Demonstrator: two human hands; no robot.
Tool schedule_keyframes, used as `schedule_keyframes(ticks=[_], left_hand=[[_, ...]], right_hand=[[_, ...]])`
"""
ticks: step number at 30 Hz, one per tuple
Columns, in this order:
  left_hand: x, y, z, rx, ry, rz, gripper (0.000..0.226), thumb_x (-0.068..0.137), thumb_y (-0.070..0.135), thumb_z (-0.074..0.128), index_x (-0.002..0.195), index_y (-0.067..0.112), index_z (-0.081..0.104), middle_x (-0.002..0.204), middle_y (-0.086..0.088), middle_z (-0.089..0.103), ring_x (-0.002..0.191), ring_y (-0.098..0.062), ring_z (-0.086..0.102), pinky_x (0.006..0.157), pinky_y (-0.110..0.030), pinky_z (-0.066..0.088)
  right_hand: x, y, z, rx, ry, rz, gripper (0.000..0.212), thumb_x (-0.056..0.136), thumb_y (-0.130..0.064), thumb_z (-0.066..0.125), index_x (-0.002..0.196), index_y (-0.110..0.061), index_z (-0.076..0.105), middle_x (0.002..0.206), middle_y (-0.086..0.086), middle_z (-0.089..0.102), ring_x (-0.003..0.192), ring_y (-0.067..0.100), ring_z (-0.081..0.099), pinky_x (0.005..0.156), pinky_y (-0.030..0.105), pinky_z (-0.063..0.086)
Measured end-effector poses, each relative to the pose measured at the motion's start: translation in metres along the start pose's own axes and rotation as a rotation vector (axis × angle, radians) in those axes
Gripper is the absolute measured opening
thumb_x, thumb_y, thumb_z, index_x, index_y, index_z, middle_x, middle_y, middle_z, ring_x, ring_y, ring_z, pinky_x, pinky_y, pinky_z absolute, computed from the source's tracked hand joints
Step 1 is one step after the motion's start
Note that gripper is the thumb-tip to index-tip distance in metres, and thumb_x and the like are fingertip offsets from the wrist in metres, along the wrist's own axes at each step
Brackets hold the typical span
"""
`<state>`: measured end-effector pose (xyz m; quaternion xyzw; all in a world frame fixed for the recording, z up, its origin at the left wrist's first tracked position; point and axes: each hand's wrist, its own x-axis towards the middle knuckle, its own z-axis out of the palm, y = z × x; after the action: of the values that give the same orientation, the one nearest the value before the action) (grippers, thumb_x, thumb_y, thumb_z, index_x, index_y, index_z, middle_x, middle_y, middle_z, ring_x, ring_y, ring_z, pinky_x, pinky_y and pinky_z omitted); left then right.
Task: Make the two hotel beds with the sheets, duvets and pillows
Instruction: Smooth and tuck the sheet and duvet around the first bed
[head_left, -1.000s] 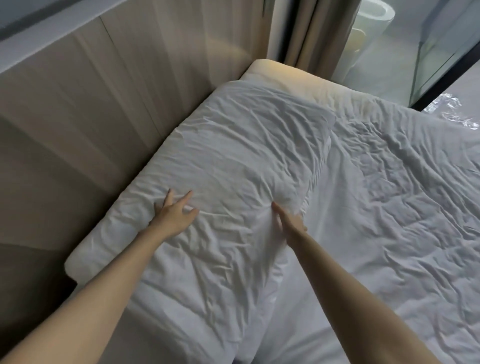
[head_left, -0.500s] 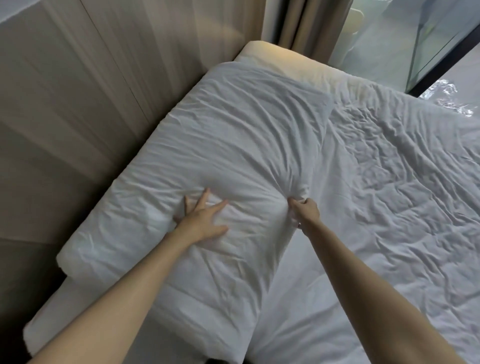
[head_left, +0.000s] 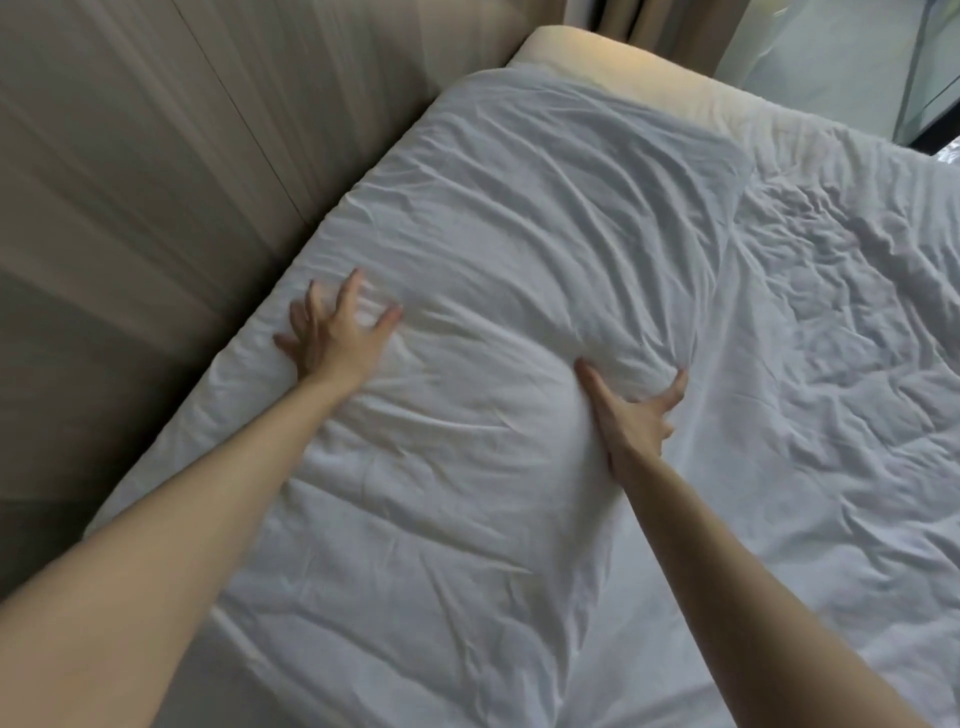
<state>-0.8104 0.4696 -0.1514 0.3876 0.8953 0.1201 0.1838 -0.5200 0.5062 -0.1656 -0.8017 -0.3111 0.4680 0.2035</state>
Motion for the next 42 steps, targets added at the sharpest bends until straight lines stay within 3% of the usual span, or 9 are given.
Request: schedule_keyframes(ticks=[3,9,15,19,23,29,34,38,42], left_hand=[[0.044,-0.006,0.005,-0.051,-0.027,-0.128,0.091,0.07,0.089,0.039,0.148,0.046,0.019,0.159,-0.009,0.013,0.145,-0.034,0.008,0.112,-0.064,0.0],[0.092,-0.018,0.004,-0.022,-0.061,-0.248,0.111,0.057,0.1,0.029,0.15,0.043,0.011,0.151,-0.02,0.029,0.139,-0.043,0.026,0.112,-0.065,0.0],[0.115,-0.031,0.0,-0.037,-0.074,-0.344,0.13,0.052,0.102,0.031,0.144,0.009,0.038,0.141,-0.02,0.046,0.128,-0.041,0.044,0.108,-0.048,0.034],[0.115,-0.042,0.007,-0.085,-0.102,-0.363,0.109,0.074,0.089,0.031,0.139,0.003,0.044,0.138,-0.022,0.049,0.125,-0.04,0.046,0.102,-0.043,0.037],[0.109,-0.043,0.014,-0.077,0.001,-0.253,0.071,0.099,0.056,0.025,0.129,-0.002,0.054,0.129,-0.027,0.054,0.118,-0.043,0.051,0.095,-0.043,0.041],[0.092,-0.021,-0.033,-0.179,0.217,-0.193,0.06,0.098,0.044,0.031,0.115,-0.004,0.063,0.12,-0.028,0.06,0.112,-0.042,0.055,0.088,-0.041,0.043],[0.082,0.008,-0.081,-0.204,0.377,-0.086,0.059,0.098,0.048,0.033,0.112,0.002,0.066,0.117,-0.021,0.064,0.109,-0.039,0.058,0.087,-0.042,0.044],[0.082,0.03,-0.118,-0.116,0.469,0.014,0.059,0.1,0.049,0.03,0.109,0.003,0.066,0.114,-0.022,0.064,0.107,-0.039,0.058,0.085,-0.042,0.043],[0.09,0.012,-0.117,0.075,0.332,-0.031,0.043,0.102,0.033,0.035,0.124,-0.002,0.051,0.127,-0.028,0.052,0.118,-0.044,0.049,0.093,-0.049,0.04]], right_hand=[[0.014,0.012,0.016,-0.021,0.083,-0.026,0.125,0.045,-0.082,0.072,0.14,-0.058,-0.006,0.145,0.02,0.035,0.125,0.044,0.045,0.107,0.057,0.034],[0.028,0.027,0.039,-0.081,0.27,-0.091,0.116,0.05,-0.087,0.063,0.143,-0.047,0.006,0.134,0.017,0.045,0.118,0.042,0.05,0.102,0.058,0.038],[0.033,0.033,0.046,-0.06,0.345,-0.149,0.11,0.056,-0.083,0.064,0.144,-0.041,0.014,0.133,0.013,0.041,0.118,0.042,0.048,0.102,0.056,0.038],[0.035,0.035,0.044,-0.052,0.343,-0.152,0.108,0.058,-0.082,0.064,0.144,-0.037,0.016,0.134,0.013,0.041,0.118,0.042,0.048,0.103,0.056,0.036],[0.038,0.033,0.033,-0.023,0.268,-0.117,0.106,0.057,-0.083,0.065,0.138,-0.028,0.023,0.134,0.011,0.043,0.117,0.04,0.049,0.103,0.054,0.038],[0.031,0.024,0.008,0.131,0.077,-0.057,0.087,0.065,-0.074,0.07,0.12,-0.018,0.034,0.108,0.005,0.054,0.093,0.029,0.052,0.083,0.036,0.04],[0.009,0.002,0.009,0.263,0.075,-0.158,0.09,0.072,-0.064,0.072,0.141,-0.017,0.038,0.13,0.004,0.055,0.122,0.029,0.052,0.097,0.034,0.039],[-0.005,-0.003,0.029,0.372,0.041,-0.161,0.088,0.073,-0.061,0.073,0.142,-0.018,0.04,0.135,0.004,0.053,0.124,0.025,0.051,0.1,0.032,0.038],[-0.005,-0.004,0.044,0.371,-0.029,-0.134,0.087,0.071,-0.059,0.076,0.141,-0.021,0.041,0.137,0.004,0.053,0.125,0.026,0.05,0.103,0.033,0.039]])
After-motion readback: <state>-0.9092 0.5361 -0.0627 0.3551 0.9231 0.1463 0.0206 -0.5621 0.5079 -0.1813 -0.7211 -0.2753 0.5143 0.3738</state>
